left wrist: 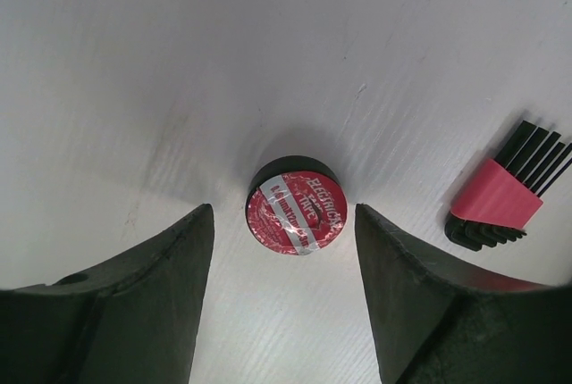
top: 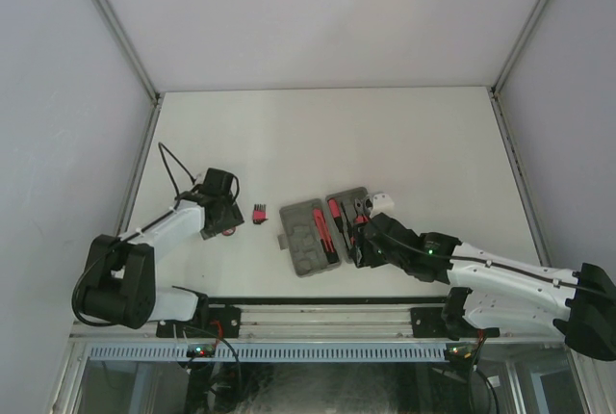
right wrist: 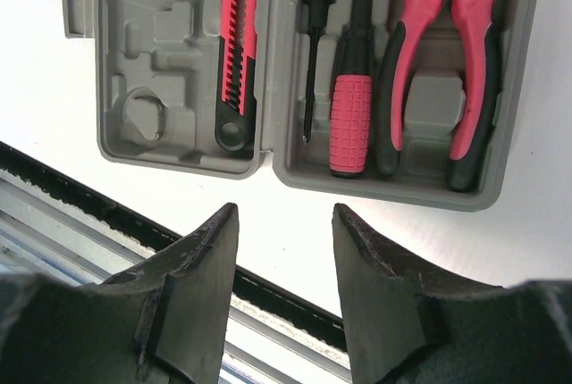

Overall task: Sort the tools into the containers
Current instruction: Pick up the engineering item from the center of the board.

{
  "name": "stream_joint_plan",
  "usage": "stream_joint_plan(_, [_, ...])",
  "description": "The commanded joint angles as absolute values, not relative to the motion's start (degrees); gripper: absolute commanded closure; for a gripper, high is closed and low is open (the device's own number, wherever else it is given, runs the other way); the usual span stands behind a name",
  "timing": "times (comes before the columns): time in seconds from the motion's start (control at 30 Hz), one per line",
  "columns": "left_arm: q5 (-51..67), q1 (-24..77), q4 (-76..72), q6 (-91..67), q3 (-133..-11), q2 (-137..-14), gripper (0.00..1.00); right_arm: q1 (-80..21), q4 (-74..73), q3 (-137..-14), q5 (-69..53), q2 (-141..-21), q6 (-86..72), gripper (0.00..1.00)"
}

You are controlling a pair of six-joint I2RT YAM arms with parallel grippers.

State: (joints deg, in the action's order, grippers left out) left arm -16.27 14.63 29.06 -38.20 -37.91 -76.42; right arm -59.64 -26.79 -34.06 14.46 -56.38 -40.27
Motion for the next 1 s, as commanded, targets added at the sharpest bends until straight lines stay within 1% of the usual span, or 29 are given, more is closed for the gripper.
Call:
stream_joint_plan(0.0, [-16.55, 14.31, 27.28, -36.96, -40.05, -77.79, 0.34, -59.46, -24.31, -34.29, 14.18, -56.77, -39.9, 0.54])
stream_joint_plan(0.07, [-16.6, 14.32, 27.33, -36.75, -40.25, -78.36, 0.39, -59.46, -24.13, -34.28, 14.07, -57.07, -39.84, 0.54])
stream_joint_plan(0.2, [-17.35, 14.32, 27.54, -36.76, -40.33, -78.35, 0.43, -59.33, -23.54, -34.28, 13.6, -57.69, -39.73, 0.54])
stream_joint_plan(0.3, [-17.58, 14.3, 27.65, -36.77, -40.34, -78.28, 0.49, -59.33, -23.08, -34.28, 13.21, -57.92, -39.73, 0.54])
stream_joint_plan(0.43, [-17.31, 14.4, 27.66, -36.66, -39.9, -76.63, 0.53, -59.37, -23.47, -34.32, 13.56, -57.46, -39.94, 0.54])
stream_joint_plan(0.6, [-15.63, 15.62, 29.09, -36.77, -38.82, -70.46, 0.56, -59.36, -24.68, -34.25, 15.26, -56.32, -40.25, 0.54])
stream_joint_plan(0.77, [-14.51, 20.44, 30.97, -37.43, -37.74, -61.53, 0.56, -59.37, -25.29, -34.21, 17.48, -55.69, -40.75, 0.54])
stream_joint_plan(0.9, [-14.72, 27.08, 31.77, -37.62, -38.3, -57.17, 0.56, -59.24, -25.3, -34.19, 19.58, -54.93, -41.87, 0.54])
stream_joint_plan(0.97, [-14.79, 32.08, 31.98, -38.14, -38.93, -56.23, 0.56, -59.32, -25.4, -34.23, 20.58, -54.28, -42.53, 0.54])
